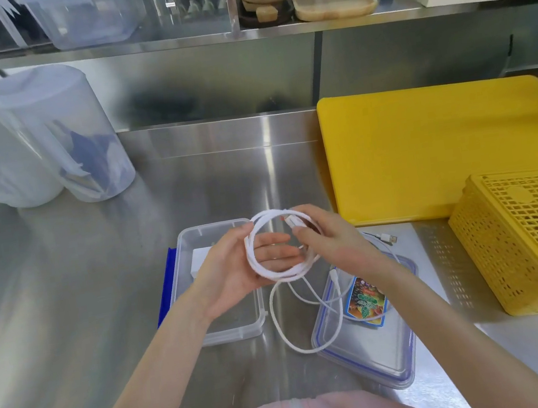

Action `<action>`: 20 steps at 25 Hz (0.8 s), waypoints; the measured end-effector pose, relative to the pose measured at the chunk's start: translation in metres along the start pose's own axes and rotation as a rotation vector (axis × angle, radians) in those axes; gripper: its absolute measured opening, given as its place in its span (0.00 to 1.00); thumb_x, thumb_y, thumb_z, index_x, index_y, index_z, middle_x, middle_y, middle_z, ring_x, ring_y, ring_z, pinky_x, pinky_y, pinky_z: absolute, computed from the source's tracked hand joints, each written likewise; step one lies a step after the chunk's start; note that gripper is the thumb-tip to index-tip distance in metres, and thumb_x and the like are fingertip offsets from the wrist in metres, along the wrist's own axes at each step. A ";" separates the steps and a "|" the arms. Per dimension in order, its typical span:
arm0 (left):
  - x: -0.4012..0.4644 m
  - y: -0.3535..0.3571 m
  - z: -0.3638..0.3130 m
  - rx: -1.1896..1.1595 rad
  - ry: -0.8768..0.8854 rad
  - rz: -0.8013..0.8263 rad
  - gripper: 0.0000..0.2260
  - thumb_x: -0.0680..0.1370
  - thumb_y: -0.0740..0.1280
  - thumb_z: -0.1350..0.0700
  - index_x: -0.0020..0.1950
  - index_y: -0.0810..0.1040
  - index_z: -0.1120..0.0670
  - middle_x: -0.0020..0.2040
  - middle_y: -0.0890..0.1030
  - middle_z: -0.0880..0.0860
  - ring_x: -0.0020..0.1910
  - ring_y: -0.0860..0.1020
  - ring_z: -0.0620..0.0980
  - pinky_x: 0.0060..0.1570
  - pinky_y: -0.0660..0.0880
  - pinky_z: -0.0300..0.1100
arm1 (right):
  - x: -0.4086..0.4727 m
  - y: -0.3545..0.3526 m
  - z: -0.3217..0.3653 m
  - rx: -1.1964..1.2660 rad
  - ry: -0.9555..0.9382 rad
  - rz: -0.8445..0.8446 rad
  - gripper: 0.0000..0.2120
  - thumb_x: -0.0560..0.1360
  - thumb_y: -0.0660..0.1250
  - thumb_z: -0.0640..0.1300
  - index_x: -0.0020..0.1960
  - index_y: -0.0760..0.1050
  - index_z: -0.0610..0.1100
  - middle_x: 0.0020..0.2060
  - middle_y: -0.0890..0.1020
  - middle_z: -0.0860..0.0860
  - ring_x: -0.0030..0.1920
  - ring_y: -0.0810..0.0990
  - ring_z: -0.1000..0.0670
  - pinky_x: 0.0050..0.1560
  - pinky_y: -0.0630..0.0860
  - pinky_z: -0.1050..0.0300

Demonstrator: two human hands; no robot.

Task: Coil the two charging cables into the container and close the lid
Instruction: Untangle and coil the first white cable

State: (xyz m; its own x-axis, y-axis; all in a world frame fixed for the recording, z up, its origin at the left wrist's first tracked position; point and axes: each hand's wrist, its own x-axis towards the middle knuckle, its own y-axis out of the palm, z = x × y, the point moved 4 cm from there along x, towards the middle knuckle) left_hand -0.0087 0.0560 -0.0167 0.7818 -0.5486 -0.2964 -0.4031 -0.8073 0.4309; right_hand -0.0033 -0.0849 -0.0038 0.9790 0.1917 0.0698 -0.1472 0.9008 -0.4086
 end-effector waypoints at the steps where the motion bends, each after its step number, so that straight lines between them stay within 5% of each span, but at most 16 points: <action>1: 0.000 -0.001 -0.001 0.028 -0.023 0.027 0.18 0.74 0.59 0.49 0.45 0.84 0.58 0.44 0.85 0.59 0.45 0.83 0.57 0.52 0.78 0.51 | -0.001 0.002 0.001 -0.052 -0.027 0.052 0.09 0.76 0.59 0.39 0.52 0.73 0.49 0.35 0.76 0.58 0.35 0.74 0.60 0.41 0.70 0.67; 8: -0.003 0.005 -0.008 0.427 -0.200 0.014 0.18 0.70 0.60 0.42 0.34 0.80 0.55 0.27 0.80 0.53 0.24 0.79 0.49 0.36 0.78 0.44 | -0.012 0.007 0.013 -0.199 -0.095 0.215 0.12 0.75 0.60 0.41 0.57 0.74 0.49 0.36 0.76 0.60 0.34 0.74 0.62 0.36 0.69 0.71; 14: 0.000 0.007 -0.004 0.399 -0.154 0.011 0.13 0.78 0.57 0.52 0.41 0.75 0.57 0.25 0.75 0.48 0.20 0.68 0.43 0.27 0.69 0.35 | -0.011 0.009 0.015 -0.252 -0.160 0.225 0.17 0.73 0.58 0.39 0.60 0.73 0.49 0.47 0.77 0.53 0.44 0.75 0.56 0.46 0.70 0.65; 20: -0.002 0.000 -0.006 0.346 -0.086 -0.066 0.14 0.79 0.54 0.56 0.36 0.73 0.58 0.23 0.72 0.49 0.20 0.67 0.44 0.28 0.69 0.35 | -0.009 0.004 0.005 -0.055 -0.067 0.201 0.10 0.77 0.60 0.42 0.55 0.73 0.52 0.38 0.79 0.59 0.40 0.77 0.59 0.43 0.73 0.68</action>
State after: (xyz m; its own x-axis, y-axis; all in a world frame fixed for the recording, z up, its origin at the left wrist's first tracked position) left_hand -0.0071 0.0583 -0.0113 0.7744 -0.4970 -0.3914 -0.5017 -0.8594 0.0987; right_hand -0.0135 -0.0814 -0.0016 0.9189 0.3923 0.0418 -0.3286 0.8196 -0.4693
